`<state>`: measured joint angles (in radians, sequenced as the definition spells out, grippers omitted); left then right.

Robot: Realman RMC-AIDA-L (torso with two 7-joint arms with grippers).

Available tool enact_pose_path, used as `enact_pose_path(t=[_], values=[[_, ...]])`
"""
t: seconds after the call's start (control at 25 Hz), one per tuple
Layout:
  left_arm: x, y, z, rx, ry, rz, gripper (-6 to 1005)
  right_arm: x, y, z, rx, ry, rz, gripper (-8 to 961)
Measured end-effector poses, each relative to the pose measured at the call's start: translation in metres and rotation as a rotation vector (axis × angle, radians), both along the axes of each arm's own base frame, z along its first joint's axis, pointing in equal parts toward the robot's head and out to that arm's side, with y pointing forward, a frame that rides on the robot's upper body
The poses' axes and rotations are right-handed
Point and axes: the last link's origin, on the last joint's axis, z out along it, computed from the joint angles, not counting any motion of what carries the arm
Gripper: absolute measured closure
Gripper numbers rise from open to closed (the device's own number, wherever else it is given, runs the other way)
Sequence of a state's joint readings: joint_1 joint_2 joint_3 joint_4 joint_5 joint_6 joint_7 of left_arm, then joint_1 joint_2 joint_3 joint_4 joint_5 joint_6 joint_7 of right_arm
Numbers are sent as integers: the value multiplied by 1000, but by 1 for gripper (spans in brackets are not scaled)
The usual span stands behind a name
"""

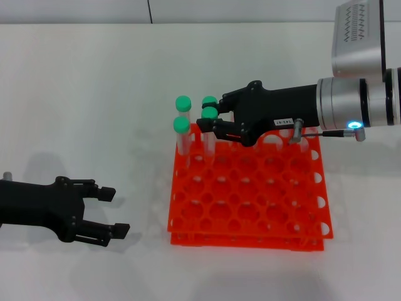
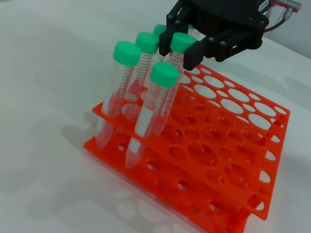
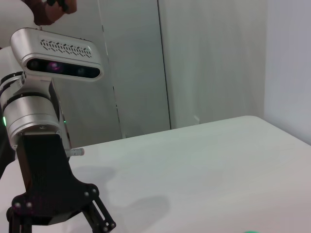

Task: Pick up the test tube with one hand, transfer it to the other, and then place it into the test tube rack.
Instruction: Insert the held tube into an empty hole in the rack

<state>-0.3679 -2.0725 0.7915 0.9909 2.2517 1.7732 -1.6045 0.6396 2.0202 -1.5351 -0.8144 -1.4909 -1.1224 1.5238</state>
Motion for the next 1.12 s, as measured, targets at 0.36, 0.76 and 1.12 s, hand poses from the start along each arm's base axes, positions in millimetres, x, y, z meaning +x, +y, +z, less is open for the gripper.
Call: enact_pose_path(t=[0.36, 0.76, 1.12], values=[[0, 0, 0, -1, -1, 0, 122, 0, 1, 0, 8, 1, -4, 677], [0, 0, 0, -1, -1, -1, 122, -1, 1, 0, 8, 1, 2, 674], [2, 2, 0, -4, -2, -9, 122, -4, 1, 1, 7, 3, 12, 672]])
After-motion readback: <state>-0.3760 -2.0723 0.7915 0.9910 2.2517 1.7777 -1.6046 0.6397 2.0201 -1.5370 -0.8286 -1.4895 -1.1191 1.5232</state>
